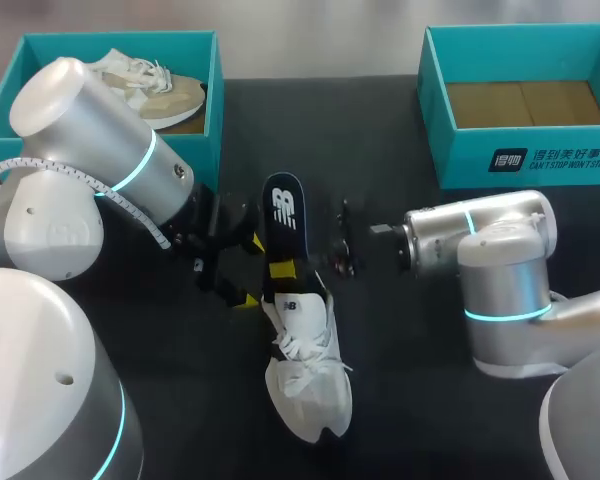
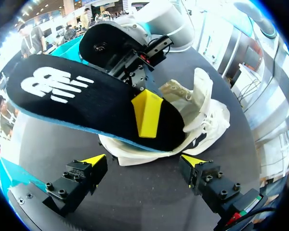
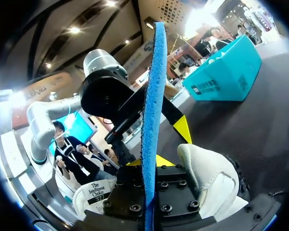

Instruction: Take the shoe out of the shoebox, open the shoe tongue, remove and reinsert the insole, then place the shoe into the shoebox

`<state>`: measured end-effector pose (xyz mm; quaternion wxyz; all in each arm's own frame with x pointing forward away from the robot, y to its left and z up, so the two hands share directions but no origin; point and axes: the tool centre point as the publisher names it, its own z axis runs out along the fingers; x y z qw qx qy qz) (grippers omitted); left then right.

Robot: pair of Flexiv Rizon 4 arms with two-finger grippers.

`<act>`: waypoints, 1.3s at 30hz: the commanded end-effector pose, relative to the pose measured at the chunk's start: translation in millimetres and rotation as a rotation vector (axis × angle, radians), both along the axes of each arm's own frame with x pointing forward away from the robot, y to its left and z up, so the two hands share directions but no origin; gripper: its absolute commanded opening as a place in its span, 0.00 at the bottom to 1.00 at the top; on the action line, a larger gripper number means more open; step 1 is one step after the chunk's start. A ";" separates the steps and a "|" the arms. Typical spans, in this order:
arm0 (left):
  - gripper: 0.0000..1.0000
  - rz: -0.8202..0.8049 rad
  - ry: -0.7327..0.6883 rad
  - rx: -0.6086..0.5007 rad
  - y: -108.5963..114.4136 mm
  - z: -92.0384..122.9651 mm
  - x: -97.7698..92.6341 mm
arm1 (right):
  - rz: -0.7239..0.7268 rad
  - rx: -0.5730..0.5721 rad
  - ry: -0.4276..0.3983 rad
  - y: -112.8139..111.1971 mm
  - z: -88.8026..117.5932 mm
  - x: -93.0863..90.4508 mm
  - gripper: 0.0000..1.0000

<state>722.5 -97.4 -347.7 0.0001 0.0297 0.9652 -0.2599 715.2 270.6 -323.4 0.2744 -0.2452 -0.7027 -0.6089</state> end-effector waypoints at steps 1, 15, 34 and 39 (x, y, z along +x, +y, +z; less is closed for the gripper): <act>1.00 -0.001 -0.001 0.000 0.2 -0.7 0.0 | 0.001 -0.016 0.017 1.2 -7.3 -7.4 0.00; 1.00 -0.001 -0.001 0.000 0.2 -0.7 0.0 | 0.013 -0.033 0.135 -2.3 -30.2 -29.4 0.00; 1.00 -0.001 -0.001 0.000 0.2 -0.7 0.0 | 0.029 -0.013 0.035 -2.0 -15.4 -18.4 0.46; 1.00 -0.001 -0.001 0.000 0.2 -0.7 0.0 | 0.036 -0.014 0.022 -1.0 -12.1 -17.1 0.45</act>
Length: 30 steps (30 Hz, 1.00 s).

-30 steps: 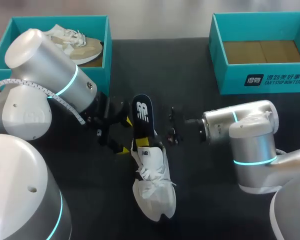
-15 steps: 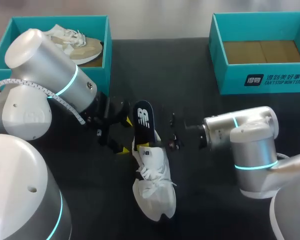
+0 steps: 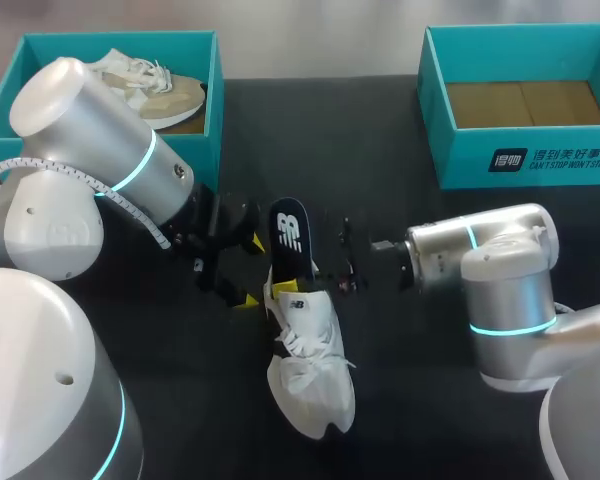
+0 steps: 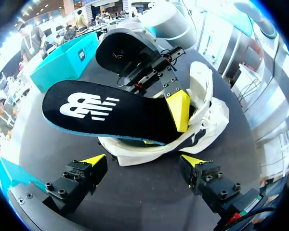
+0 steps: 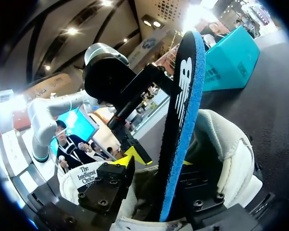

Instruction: Take the shoe out of the shoebox, open the shoe tongue, remove and reinsert the insole, then place the shoe into the shoebox

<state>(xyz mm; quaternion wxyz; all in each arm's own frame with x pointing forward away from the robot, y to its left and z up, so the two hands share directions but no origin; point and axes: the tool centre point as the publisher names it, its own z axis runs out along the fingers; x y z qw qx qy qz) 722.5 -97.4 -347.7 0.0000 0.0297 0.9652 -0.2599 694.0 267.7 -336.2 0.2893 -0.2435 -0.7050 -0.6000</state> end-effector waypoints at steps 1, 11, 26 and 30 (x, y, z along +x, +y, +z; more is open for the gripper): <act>1.00 -0.001 -0.001 0.000 0.2 -0.7 0.0 | 0.010 -0.007 -0.003 2.0 1.5 4.1 0.45; 1.00 -0.001 -0.001 0.000 0.2 -0.7 0.0 | 0.010 -0.029 -0.041 1.7 14.8 8.8 0.45; 1.00 -0.001 -0.001 0.000 0.2 -0.7 0.0 | -0.019 -0.048 -0.063 -6.8 21.8 23.7 0.24; 1.00 -0.001 -0.001 0.000 0.2 -0.7 0.0 | -0.024 -0.055 -0.051 -8.2 20.1 25.9 0.00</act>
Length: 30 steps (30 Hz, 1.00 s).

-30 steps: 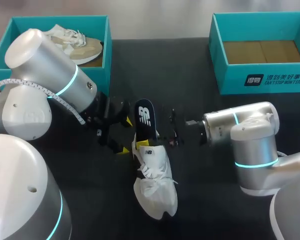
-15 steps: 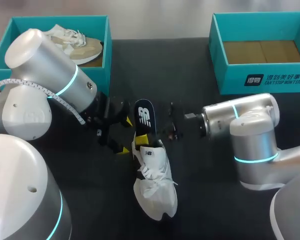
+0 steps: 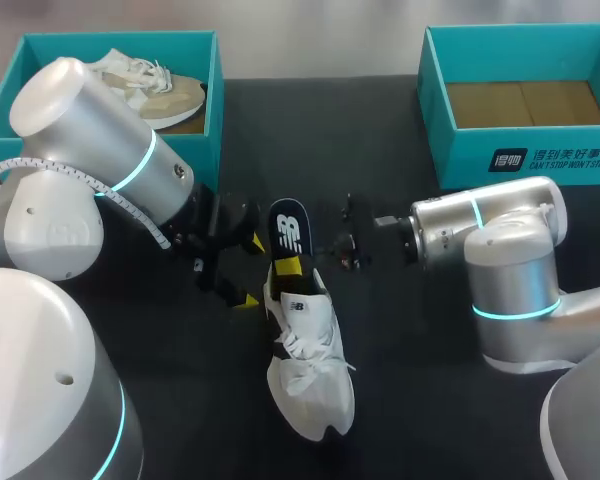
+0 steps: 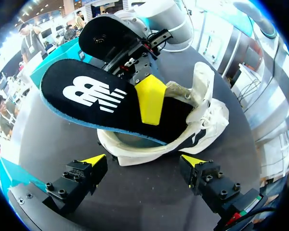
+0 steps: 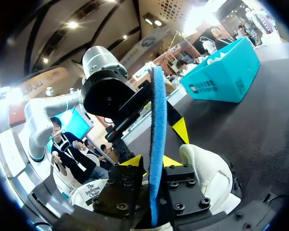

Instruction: Take the shoe out of the shoebox, open the shoe tongue, remove and reinsert the insole, then place the shoe into the shoebox

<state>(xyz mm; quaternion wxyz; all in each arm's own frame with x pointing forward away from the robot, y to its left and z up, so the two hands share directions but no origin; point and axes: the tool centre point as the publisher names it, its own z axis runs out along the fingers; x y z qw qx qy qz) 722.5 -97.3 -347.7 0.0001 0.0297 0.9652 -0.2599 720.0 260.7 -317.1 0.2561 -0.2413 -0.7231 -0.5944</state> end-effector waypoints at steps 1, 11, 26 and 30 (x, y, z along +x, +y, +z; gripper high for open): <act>1.00 -0.001 -0.001 0.000 0.1 -0.7 0.0 | -0.001 -0.012 0.012 -1.4 -0.1 -0.1 0.00; 1.00 -0.001 -0.001 0.000 0.1 -0.7 0.0 | -0.013 -0.029 0.113 1.8 -22.4 -15.5 0.00; 1.00 -0.001 -0.001 0.000 0.1 -0.7 0.0 | -0.033 -0.041 0.157 7.8 -34.0 -36.5 0.02; 1.00 -0.001 -0.001 0.000 0.1 -0.7 0.0 | -0.038 -0.045 0.125 7.0 -27.0 -34.5 0.44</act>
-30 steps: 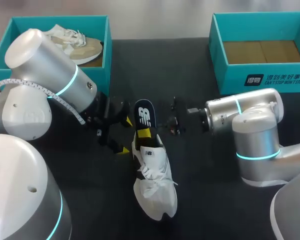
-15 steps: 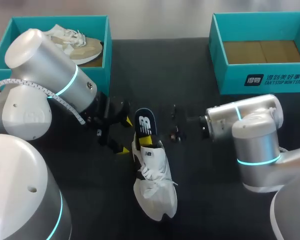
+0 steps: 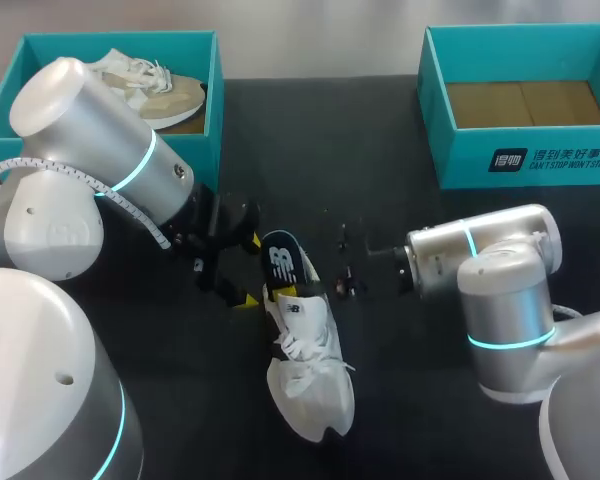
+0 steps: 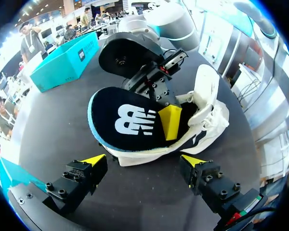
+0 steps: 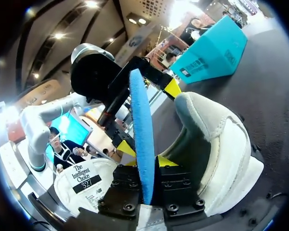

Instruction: Take the shoe out of the shoebox, open the shoe tongue, remove and reinsert the insole, then place the shoe into the shoebox

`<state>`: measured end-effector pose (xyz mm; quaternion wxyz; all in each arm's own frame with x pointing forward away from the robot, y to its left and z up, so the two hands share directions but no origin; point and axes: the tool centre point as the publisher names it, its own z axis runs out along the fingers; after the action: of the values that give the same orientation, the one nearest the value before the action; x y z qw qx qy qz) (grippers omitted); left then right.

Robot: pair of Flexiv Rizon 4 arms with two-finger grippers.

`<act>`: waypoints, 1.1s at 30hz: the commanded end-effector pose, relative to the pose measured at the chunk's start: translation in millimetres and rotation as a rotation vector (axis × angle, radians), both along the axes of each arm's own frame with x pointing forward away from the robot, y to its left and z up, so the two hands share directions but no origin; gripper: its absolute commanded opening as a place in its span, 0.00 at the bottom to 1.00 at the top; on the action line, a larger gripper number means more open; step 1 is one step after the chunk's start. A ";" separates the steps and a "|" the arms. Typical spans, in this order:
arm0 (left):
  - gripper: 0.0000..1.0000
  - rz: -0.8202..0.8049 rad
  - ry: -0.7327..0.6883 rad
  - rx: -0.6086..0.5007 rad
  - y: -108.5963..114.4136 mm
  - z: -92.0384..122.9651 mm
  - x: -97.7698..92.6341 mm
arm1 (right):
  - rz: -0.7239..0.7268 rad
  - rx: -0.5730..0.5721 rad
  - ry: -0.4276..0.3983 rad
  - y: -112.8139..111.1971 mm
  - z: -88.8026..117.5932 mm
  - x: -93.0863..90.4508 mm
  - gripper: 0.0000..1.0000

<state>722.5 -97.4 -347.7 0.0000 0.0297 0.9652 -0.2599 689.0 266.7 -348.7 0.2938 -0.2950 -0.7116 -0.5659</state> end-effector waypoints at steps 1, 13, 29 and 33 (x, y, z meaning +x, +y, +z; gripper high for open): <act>1.00 -0.001 -0.001 0.000 0.2 -0.7 0.0 | -0.013 -0.011 -0.019 0.6 5.8 -3.0 0.44; 1.00 -0.001 -0.001 0.000 0.2 -0.7 0.0 | -0.007 -0.029 -0.065 -0.9 17.0 3.7 0.40; 1.00 -0.001 -0.001 0.000 0.2 -0.7 0.0 | 0.002 -0.037 -0.111 -9.1 29.6 22.1 0.31; 1.00 -0.001 -0.001 0.000 0.2 -0.7 0.0 | 0.010 -0.029 -0.101 -9.4 26.4 27.0 0.11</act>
<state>722.5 -97.4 -347.7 0.0000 0.0297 0.9652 -0.2599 711.4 257.5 -320.5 0.2509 -0.2697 -0.7339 -0.5707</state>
